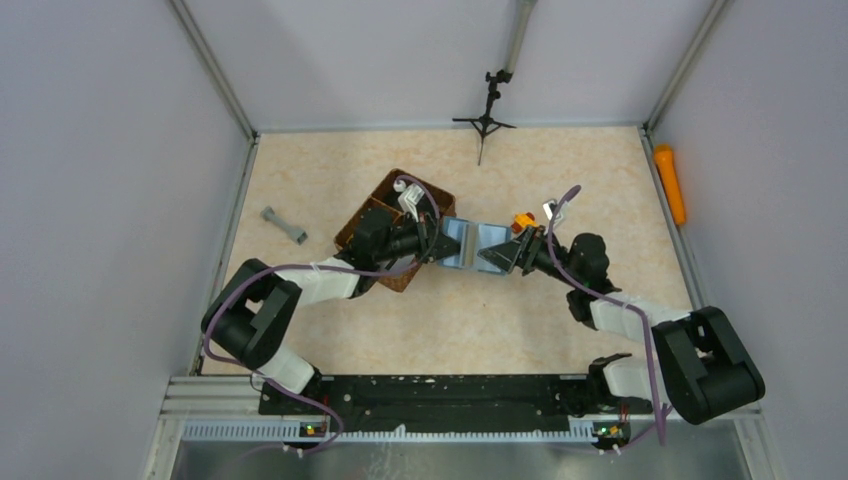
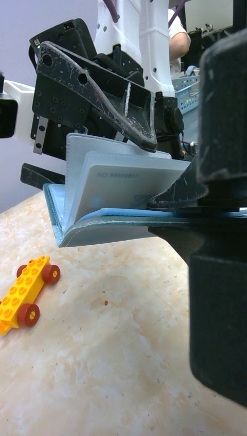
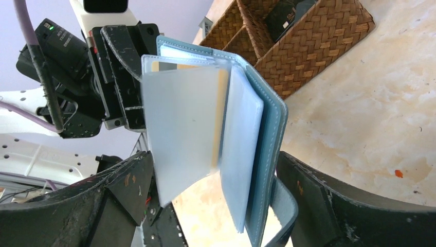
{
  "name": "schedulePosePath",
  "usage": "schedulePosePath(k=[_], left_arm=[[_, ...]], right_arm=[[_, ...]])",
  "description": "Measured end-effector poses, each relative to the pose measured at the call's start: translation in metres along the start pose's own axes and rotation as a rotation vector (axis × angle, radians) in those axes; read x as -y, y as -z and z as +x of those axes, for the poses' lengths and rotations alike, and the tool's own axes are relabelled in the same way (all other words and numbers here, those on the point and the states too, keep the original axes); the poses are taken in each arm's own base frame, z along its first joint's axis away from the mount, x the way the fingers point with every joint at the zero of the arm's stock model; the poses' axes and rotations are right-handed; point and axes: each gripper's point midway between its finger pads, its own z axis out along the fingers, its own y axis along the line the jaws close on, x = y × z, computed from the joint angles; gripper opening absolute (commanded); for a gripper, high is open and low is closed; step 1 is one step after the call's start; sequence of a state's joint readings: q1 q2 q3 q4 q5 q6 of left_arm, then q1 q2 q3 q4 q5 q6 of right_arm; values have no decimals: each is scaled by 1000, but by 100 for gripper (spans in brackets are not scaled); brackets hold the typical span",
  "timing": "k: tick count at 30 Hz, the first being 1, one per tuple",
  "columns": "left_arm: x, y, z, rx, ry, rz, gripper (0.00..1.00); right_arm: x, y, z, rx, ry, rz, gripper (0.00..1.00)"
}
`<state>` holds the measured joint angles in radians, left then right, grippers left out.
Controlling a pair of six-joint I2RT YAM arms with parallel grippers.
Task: Take the credit cards out of the card holder
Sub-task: Remove the credit card from the card holder.
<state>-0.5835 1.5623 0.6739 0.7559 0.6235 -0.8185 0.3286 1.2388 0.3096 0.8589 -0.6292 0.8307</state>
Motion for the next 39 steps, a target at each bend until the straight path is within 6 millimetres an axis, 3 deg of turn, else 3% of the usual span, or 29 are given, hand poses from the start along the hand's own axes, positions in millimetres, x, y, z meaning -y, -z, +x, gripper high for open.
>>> schedulePosePath(k=[6,8,13,17,25,30,33,36,39], left_arm=[[-1,1,-3,6,20,-5,0],[-1,1,-3,7,22,-5,0],[2,2,-4,6,24,12,2],[7,1,-5,7,21,43,13],[1,5,-16,39,37,37,64],[4,9,-22,62,43,60,72],[7,8,-23,63,41,81,69],[6,7,-21,56,50,87,42],[3,7,-18,45,55,81,26]], right_arm=[[0,0,0,0,1,0,91],[0,0,0,0,1,0,86],[1,0,0,1,6,2,36],[4,0,1,-6,2,18,7],[17,-1,-1,-1,-10,97,2],[20,0,0,0,-9,113,2],[20,0,-1,0,-9,111,2],[18,0,-1,1,-5,102,2],[13,0,-3,6,2,85,3]])
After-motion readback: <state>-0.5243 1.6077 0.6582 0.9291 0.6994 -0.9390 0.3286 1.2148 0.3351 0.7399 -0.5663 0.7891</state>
